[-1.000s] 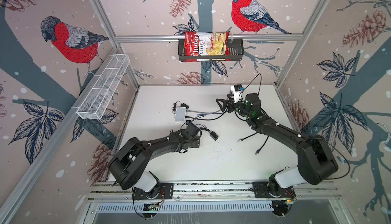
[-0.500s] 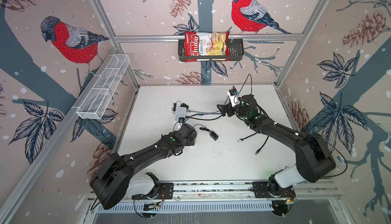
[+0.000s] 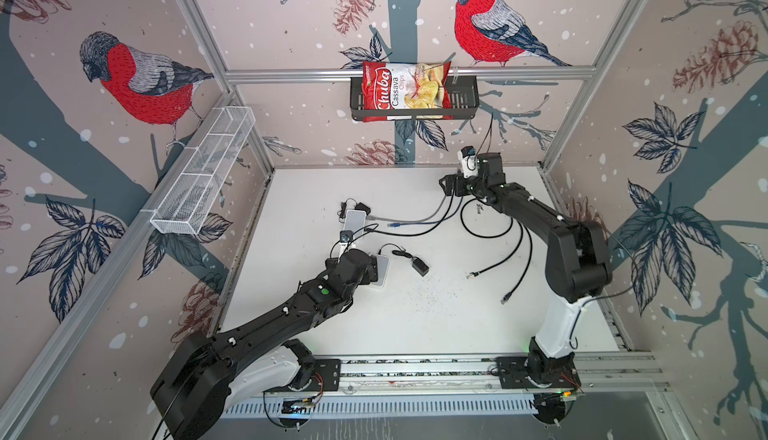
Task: Insert the plug into the switch port
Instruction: 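Reach the right gripper to the far cables and grasp the blue ethernet cable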
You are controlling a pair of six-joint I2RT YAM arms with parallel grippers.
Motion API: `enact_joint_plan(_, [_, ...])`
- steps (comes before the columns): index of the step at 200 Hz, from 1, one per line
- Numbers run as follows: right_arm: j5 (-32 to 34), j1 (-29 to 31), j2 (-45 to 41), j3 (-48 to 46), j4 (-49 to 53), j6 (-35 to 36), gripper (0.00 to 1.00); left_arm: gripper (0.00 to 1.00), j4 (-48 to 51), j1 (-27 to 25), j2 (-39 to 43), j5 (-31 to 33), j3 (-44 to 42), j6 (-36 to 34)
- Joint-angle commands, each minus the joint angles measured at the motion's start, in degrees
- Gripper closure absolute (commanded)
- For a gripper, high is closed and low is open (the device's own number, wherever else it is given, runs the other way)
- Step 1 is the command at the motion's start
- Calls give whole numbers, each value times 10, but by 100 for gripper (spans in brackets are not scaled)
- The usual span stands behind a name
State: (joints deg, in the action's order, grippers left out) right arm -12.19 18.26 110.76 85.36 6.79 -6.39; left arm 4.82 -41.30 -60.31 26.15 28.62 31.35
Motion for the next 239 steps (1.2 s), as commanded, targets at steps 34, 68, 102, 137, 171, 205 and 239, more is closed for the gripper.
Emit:
enact_joint_plan(34, [144, 12, 52, 47, 122, -69, 1, 3, -54, 4, -1, 14, -13, -33])
enact_joint_plan(68, [216, 9, 72, 48, 141, -75, 1, 3, -66, 6, -9, 10, -15, -47])
enact_joint_plan(102, [243, 6, 91, 56, 136, -78, 8, 3, -70, 8, -14, 8, -18, -54])
enact_joint_plan(137, [226, -4, 124, 87, 139, -87, 29, 3, -78, 10, -10, 7, -26, -53])
enact_joint_plan(171, [203, -15, 155, 116, 139, -91, 40, 3, -80, 10, -10, 6, -29, -52])
enact_joint_plan(205, [169, -21, 178, 132, 127, -90, 49, 3, -76, 11, -10, 9, -29, -53])
enact_joint_plan(239, [156, -24, 200, 150, 132, -93, 55, 3, -76, 12, -10, 9, -29, -51])
